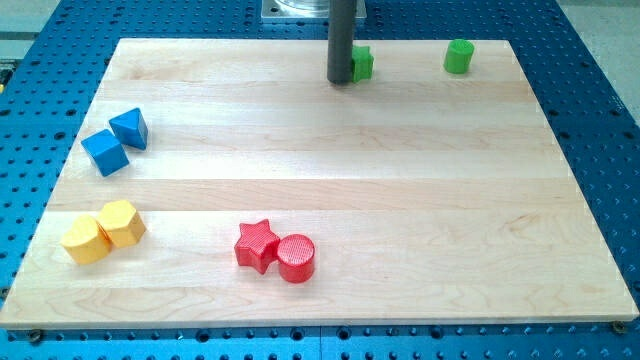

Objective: Move green blocks to the top right corner

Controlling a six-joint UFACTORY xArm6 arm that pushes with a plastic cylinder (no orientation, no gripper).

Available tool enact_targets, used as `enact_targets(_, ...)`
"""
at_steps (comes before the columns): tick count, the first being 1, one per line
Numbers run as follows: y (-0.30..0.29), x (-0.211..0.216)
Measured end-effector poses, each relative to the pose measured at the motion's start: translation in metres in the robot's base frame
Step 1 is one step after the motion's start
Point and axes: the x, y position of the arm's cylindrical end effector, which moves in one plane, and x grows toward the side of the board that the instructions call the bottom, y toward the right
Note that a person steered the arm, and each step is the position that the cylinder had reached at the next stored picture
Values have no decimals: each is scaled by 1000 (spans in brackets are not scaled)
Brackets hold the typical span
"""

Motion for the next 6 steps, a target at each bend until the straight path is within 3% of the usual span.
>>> enact_targets(1,10,-21)
enact_targets(3,137,-18)
enact_targets(6,125,11)
